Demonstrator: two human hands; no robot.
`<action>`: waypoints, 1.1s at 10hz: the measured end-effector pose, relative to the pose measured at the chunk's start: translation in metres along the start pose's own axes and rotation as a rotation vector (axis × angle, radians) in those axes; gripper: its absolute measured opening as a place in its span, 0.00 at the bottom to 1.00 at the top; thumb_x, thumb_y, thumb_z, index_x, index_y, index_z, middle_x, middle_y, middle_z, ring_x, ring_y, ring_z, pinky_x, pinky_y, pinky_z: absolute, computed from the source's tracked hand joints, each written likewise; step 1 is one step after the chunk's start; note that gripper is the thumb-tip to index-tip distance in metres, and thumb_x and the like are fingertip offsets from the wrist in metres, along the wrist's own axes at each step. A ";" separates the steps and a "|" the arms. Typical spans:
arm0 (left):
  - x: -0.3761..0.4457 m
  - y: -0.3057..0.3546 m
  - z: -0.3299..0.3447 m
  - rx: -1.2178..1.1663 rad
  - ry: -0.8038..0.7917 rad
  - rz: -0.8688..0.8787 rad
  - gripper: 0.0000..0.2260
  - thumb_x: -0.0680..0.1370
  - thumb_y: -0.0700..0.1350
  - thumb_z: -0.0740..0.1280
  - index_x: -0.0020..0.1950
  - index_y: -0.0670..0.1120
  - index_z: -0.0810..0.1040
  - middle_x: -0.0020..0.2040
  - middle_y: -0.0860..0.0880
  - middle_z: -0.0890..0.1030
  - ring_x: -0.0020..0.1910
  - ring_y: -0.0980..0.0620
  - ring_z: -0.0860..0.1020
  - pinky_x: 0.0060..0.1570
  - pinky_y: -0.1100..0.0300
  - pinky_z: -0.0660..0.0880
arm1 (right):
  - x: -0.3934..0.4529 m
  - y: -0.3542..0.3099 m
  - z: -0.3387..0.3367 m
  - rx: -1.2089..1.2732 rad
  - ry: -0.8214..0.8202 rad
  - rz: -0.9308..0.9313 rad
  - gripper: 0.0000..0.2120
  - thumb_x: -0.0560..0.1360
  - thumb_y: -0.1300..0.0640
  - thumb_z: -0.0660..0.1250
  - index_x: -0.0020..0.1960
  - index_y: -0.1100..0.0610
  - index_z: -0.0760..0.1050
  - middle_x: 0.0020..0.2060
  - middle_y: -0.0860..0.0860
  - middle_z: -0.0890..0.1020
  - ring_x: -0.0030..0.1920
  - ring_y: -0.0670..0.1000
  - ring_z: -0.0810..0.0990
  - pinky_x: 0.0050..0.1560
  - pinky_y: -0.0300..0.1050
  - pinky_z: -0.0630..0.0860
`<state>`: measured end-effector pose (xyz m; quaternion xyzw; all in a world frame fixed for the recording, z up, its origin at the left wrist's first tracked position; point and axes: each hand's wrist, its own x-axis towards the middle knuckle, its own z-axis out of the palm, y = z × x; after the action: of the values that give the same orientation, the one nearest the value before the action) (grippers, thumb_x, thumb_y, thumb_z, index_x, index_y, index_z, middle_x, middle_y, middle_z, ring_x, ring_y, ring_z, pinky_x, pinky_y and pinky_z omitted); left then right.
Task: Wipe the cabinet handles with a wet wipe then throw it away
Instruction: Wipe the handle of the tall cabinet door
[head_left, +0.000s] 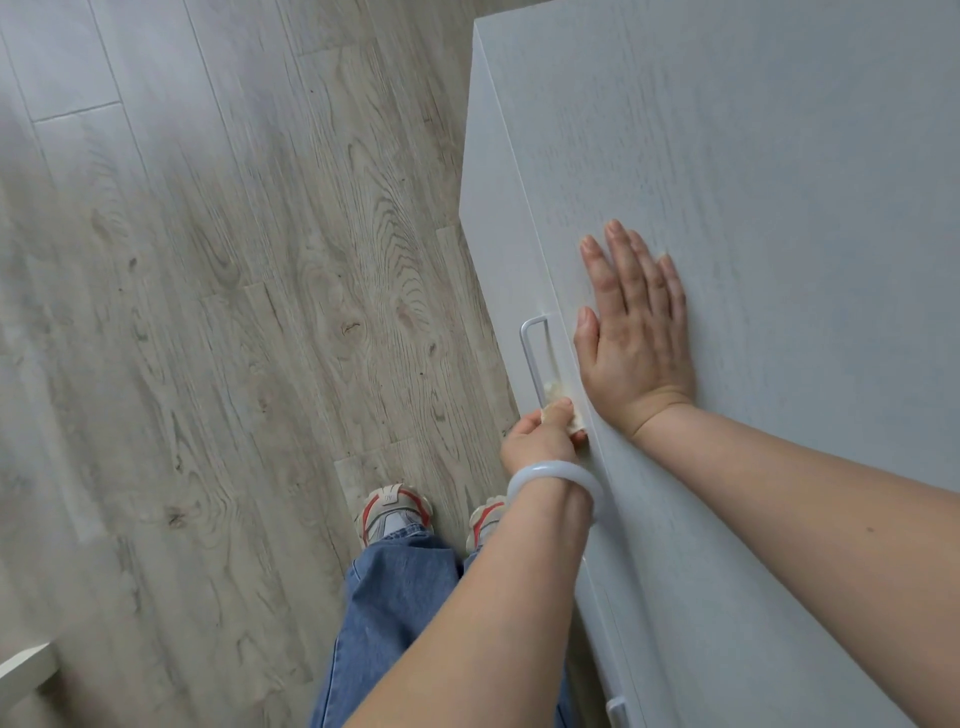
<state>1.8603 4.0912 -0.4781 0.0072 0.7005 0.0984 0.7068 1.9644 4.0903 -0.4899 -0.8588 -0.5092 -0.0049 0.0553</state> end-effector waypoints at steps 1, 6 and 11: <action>0.016 0.012 -0.004 0.238 -0.058 0.052 0.08 0.71 0.34 0.70 0.34 0.41 0.75 0.25 0.47 0.77 0.24 0.52 0.74 0.37 0.62 0.78 | 0.000 0.000 0.000 0.006 -0.003 -0.006 0.28 0.76 0.54 0.54 0.76 0.56 0.60 0.76 0.55 0.60 0.76 0.54 0.58 0.75 0.56 0.53; 0.025 0.083 0.010 0.891 -0.098 0.491 0.05 0.74 0.42 0.69 0.39 0.43 0.80 0.34 0.46 0.82 0.28 0.51 0.75 0.32 0.63 0.71 | -0.001 0.001 0.001 0.002 0.001 -0.008 0.28 0.76 0.54 0.54 0.76 0.56 0.59 0.76 0.55 0.60 0.76 0.54 0.58 0.75 0.56 0.53; 0.021 0.026 -0.025 0.768 -0.200 0.274 0.10 0.73 0.46 0.73 0.45 0.38 0.82 0.41 0.40 0.84 0.37 0.48 0.80 0.44 0.56 0.76 | 0.000 0.000 -0.001 0.014 -0.016 -0.003 0.29 0.76 0.54 0.54 0.76 0.56 0.59 0.76 0.55 0.60 0.76 0.54 0.58 0.75 0.57 0.53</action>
<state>1.8318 4.1162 -0.4954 0.3729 0.6070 -0.0778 0.6975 1.9644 4.0898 -0.4885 -0.8576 -0.5111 0.0056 0.0571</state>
